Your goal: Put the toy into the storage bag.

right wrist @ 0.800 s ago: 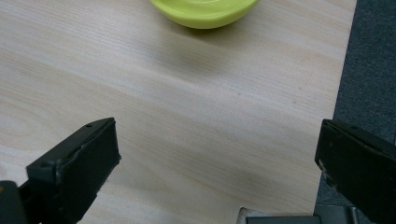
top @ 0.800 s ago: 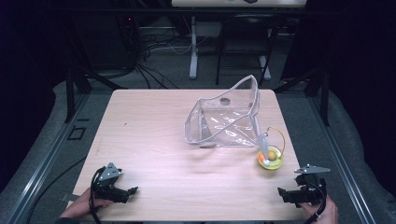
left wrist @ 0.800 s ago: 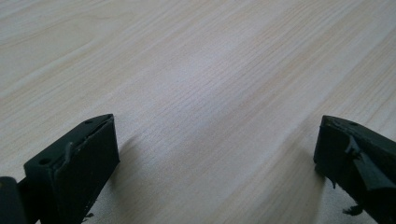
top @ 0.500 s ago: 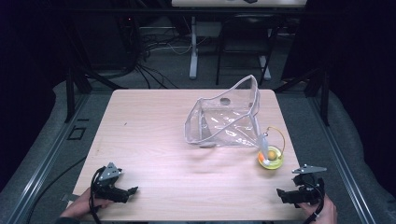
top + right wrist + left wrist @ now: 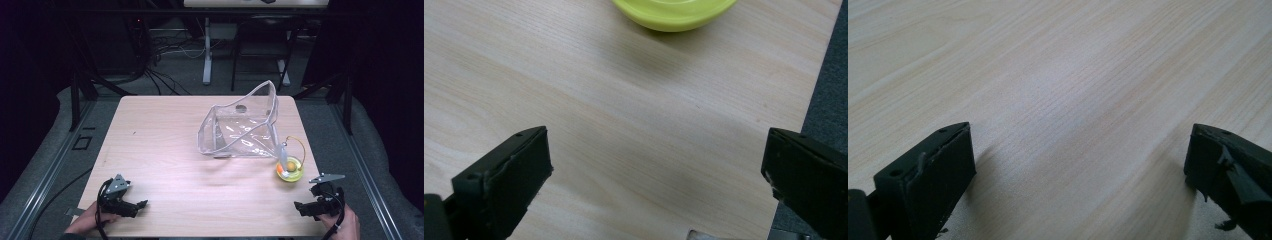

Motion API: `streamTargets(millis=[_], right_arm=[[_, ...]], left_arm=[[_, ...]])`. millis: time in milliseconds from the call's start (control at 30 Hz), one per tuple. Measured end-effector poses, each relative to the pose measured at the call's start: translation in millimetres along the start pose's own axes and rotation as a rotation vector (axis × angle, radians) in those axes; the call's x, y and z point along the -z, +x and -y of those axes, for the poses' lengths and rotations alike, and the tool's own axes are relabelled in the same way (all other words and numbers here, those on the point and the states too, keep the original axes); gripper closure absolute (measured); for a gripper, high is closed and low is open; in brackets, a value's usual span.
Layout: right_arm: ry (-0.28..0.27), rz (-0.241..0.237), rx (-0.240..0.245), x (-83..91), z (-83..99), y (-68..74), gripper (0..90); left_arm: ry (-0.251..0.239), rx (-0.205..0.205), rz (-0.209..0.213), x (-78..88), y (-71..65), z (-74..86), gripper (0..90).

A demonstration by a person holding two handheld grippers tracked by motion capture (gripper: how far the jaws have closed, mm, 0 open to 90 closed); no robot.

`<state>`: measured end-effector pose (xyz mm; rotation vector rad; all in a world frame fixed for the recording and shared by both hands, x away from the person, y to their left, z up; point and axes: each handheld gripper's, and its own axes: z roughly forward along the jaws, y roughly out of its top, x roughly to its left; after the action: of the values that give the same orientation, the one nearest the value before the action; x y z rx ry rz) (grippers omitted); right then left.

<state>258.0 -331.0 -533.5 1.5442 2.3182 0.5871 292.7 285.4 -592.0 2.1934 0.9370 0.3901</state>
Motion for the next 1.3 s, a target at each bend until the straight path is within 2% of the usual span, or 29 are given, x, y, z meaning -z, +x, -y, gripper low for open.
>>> streamTargets(millis=[233, 300, 500, 567, 633, 800, 933, 1100, 1233, 1300], right_arm=[[0.006, -0.008, 0.029, 6.7, -11.0, 0.1, 0.0], [0.028, -0.024, 0.029, 8.1, -14.3, -1.7, 0.0], [0.014, -0.034, 0.029, 16.5, -25.9, -7.7, 0.0], [0.022, -0.026, 0.048, 20.6, -30.5, -9.7, 0.0], [-0.003, -0.058, 0.035, 20.6, -33.5, -10.0, 0.0], [-0.010, -0.085, 0.035, 25.2, -43.7, -13.1, 0.0], [-0.011, -0.071, 0.049, 26.9, -50.6, -12.4, 0.0], [-0.016, -0.029, 0.070, 26.5, -64.9, -14.1, 0.0], [-0.021, -0.035, 0.080, 27.1, -70.0, -16.1, 0.0], [-0.038, -0.057, 0.095, 28.0, -74.5, -18.5, 0.0]], left_arm=[[0.000, 0.000, 0.000, -0.2, 0.0, -0.1, 0.0], [-0.003, 0.001, 0.001, -0.9, 0.1, -0.5, 0.0], [-0.005, 0.002, 0.000, -1.3, 0.0, -0.7, 0.0], [-0.004, 0.002, 0.001, -1.3, 0.1, -0.7, 0.0], [-0.004, 0.002, 0.001, -1.3, 0.1, -0.7, 0.0], [-0.004, 0.002, 0.000, -1.2, 0.1, -0.7, 0.0], [-0.004, 0.002, 0.000, -1.2, 0.1, -0.7, 0.0], [-0.003, 0.003, -0.002, -1.0, -0.1, -0.6, 0.0], [-0.003, 0.003, -0.002, -1.0, -0.1, -0.6, 0.0], [-0.003, 0.003, -0.002, -0.9, -0.1, -0.6, 0.0]])
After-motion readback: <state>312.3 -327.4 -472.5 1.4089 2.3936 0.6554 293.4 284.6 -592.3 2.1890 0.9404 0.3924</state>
